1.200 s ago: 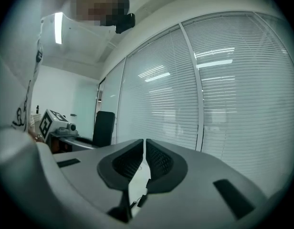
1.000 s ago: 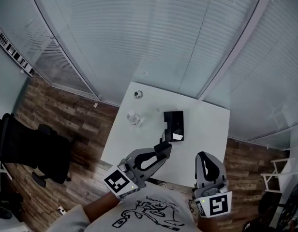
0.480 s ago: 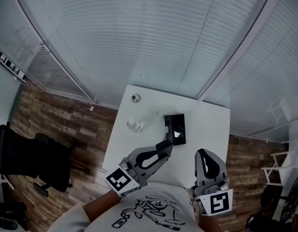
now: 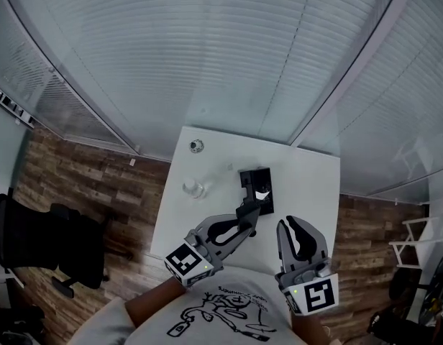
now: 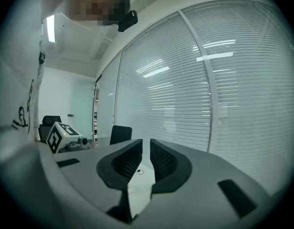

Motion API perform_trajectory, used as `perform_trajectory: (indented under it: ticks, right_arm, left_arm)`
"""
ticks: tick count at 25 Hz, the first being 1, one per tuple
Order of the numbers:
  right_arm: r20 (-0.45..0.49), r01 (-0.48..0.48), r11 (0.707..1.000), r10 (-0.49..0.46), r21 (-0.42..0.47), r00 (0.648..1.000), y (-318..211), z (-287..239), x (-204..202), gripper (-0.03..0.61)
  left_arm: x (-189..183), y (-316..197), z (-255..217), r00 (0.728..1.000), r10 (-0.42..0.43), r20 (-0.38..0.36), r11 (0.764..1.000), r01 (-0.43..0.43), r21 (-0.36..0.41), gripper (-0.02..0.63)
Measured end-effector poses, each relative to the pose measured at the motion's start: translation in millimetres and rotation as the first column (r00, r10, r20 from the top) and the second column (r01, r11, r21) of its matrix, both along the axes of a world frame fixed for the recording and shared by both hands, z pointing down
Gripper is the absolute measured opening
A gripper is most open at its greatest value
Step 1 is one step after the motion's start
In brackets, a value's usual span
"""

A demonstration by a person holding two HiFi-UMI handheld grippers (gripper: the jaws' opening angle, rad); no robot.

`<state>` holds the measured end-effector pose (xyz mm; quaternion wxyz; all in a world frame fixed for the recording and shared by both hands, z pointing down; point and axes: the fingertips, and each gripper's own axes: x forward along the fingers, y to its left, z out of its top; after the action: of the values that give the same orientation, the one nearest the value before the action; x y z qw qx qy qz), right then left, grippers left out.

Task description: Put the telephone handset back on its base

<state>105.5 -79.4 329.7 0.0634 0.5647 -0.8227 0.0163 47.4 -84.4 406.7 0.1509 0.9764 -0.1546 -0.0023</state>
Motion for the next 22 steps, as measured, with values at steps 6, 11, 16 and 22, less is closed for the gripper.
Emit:
perform_trajectory:
  ticks: [6,11,16,22]
  right_arm:
    - [0.085,0.067,0.994,-0.059,-0.089,0.995,-12,32,-15,0.15]
    - [0.103,0.097,0.985,-0.083,-0.144,0.991,-21,49,-30,0.216]
    - [0.098,0.075,0.968,-0.053,-0.241,0.994,-37,91,-31,0.241]
    - [0.045,0.025,0.941,-0.011,-0.338,0.999,-49,135,-24,0.242]
  left_arm:
    - [17,-5,33,1.0,0.02,0.024,0.999,-0.019,-0.026,0.072]
    - [26,-2,56,0.998,0.025,0.053,0.999,-0.022,-0.047,0.072]
    - [33,-5,84,0.997,0.02,0.081,0.998,-0.015,-0.064,0.072]
    - [42,-9,112,0.994,0.036,0.099,0.997,-0.029,-0.075,0.072]
